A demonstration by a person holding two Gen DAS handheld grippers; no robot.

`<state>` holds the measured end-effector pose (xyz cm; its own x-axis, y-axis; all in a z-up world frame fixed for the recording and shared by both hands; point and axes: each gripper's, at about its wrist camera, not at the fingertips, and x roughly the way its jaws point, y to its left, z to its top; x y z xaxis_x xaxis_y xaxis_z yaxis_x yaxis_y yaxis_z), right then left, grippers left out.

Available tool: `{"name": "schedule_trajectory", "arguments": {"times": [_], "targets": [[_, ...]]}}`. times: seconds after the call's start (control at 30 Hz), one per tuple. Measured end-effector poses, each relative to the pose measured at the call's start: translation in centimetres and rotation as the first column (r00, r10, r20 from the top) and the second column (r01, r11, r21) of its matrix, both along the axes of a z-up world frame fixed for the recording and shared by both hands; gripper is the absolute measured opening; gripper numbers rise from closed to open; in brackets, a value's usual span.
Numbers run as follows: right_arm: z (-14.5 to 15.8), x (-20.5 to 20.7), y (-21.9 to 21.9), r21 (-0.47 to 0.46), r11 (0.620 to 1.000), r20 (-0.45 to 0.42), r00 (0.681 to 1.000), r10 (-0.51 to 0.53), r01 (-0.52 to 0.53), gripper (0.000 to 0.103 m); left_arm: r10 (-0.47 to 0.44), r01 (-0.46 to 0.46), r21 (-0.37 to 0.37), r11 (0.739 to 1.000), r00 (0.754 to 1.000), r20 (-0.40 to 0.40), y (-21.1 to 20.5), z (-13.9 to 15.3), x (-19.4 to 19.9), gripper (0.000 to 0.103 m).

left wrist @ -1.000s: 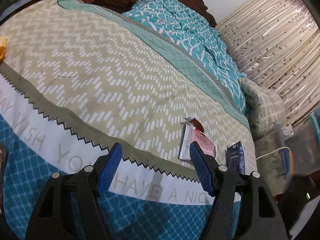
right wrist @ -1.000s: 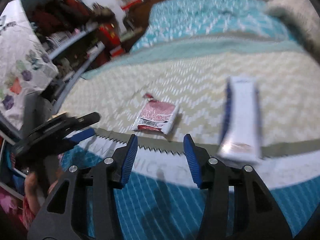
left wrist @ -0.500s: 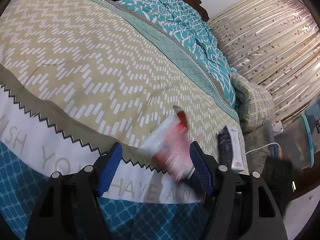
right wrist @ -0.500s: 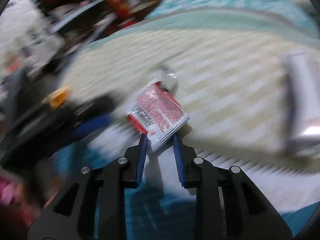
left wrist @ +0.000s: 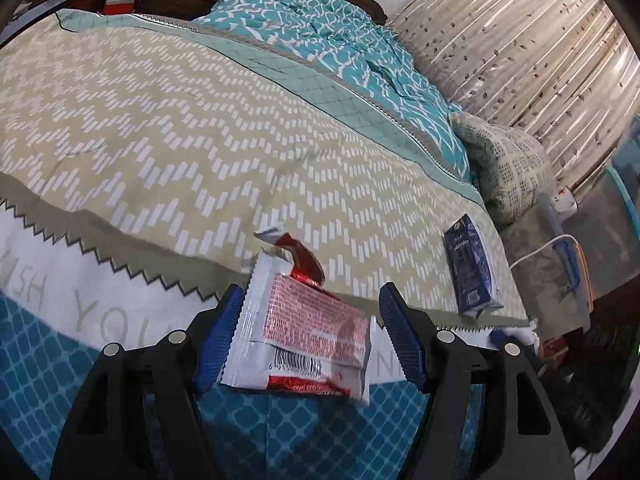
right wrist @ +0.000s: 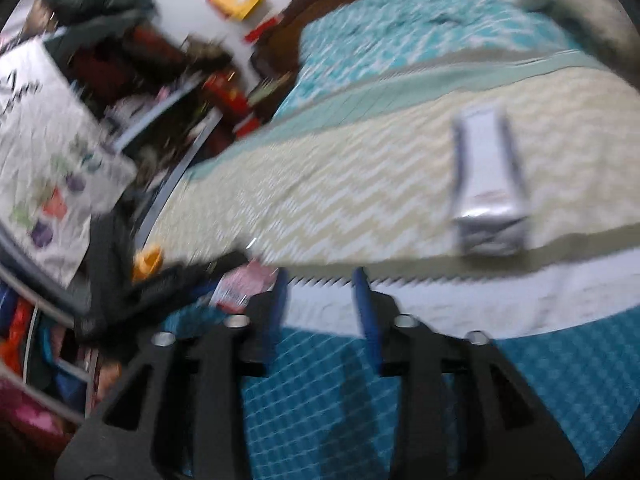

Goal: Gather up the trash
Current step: 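Grasp the red-white snack packet with the left gripper while the right reaches the milk carton, then grasp the white-blue milk carton with the right gripper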

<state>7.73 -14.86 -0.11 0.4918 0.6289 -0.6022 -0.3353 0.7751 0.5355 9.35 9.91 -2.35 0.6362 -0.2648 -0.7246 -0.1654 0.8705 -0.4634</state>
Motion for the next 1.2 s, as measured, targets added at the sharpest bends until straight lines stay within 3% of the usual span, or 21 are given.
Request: {"name": "schedule_trajectory", "arguments": {"times": [0.03, 0.13, 0.17, 0.2, 0.27, 0.43, 0.57, 0.77, 0.87, 0.97, 1.0, 1.03, 1.2], "targets": [[0.2, 0.0, -0.7, 0.002, 0.999, 0.010, 0.999, -0.038, 0.038, 0.070, -0.002, 0.002, 0.018, 1.000, 1.000, 0.002, -0.2, 0.0, -0.2, 0.063], [0.3, 0.5, -2.5, 0.017, 0.994, 0.008, 0.994, -0.105, 0.105, 0.070, -0.014, 0.013, 0.119, 0.993, 1.000, 0.011, -1.8, -0.1, -1.0, 0.045], [0.2, 0.7, -2.8, 0.008, 0.993, 0.009, 0.993, -0.122, 0.122, 0.070, -0.029, 0.029, 0.145, 0.989, 1.000, 0.003, -2.4, -0.2, -1.1, 0.028], [0.1, 0.7, -2.9, -0.001, 0.991, 0.011, 0.991, -0.136, 0.136, 0.070, -0.027, 0.027, 0.163, 0.986, 1.000, -0.001, -2.7, -0.2, -1.1, 0.024], [-0.3, 1.4, -3.2, -0.021, 0.986, 0.004, 0.986, -0.164, 0.164, 0.071, -0.059, 0.057, 0.138, 0.989, 0.998, 0.017, -3.0, -0.1, -1.2, 0.010], [-1.4, 3.8, -2.9, -0.113, 0.971, -0.016, 0.977, -0.212, 0.209, 0.081, -0.143, 0.138, 0.118, 0.983, 0.989, 0.038, -5.2, 0.5, -1.5, 0.008], [-2.6, 5.6, -2.0, -0.220, 0.952, -0.014, 0.975, -0.222, 0.213, 0.078, -0.206, 0.204, 0.045, 0.978, 0.978, 0.032, -6.7, 0.6, -1.6, 0.008], [-2.5, 5.4, -3.9, -0.217, 0.939, 0.010, 0.962, -0.272, 0.268, 0.077, -0.235, 0.235, 0.007, 0.972, 0.972, 0.014, -8.3, 0.4, -1.1, 0.008], [-1.8, 6.0, -3.7, -0.260, 0.929, 0.060, 0.964, -0.258, 0.265, 0.081, -0.229, 0.229, -0.006, 0.974, 0.974, 0.001, -8.8, 0.3, -0.8, 0.007], [-2.6, 7.8, -2.0, -0.346, 0.920, 0.039, 0.983, -0.182, 0.184, 0.085, -0.220, 0.220, -0.005, 0.976, 0.975, -0.010, -9.5, 0.4, -0.6, 0.007], [-2.9, 8.0, -1.6, -0.361, 0.919, 0.027, 0.986, -0.162, 0.160, 0.075, -0.219, 0.219, -0.003, 0.976, 0.976, -0.010, -9.6, 0.5, -0.6, 0.007], [-3.5, 8.3, -1.6, -0.363, 0.922, 0.002, 0.990, -0.141, 0.132, 0.058, -0.219, 0.219, 0.002, 0.976, 0.976, -0.010, -9.8, 0.7, -0.6, 0.007], [-3.7, 5.9, -5.2, -0.246, 0.955, -0.020, 0.984, -0.178, 0.168, 0.055, -0.248, 0.248, 0.017, 0.969, 0.969, -0.013, -11.4, 1.1, 0.1, 0.007]]}}
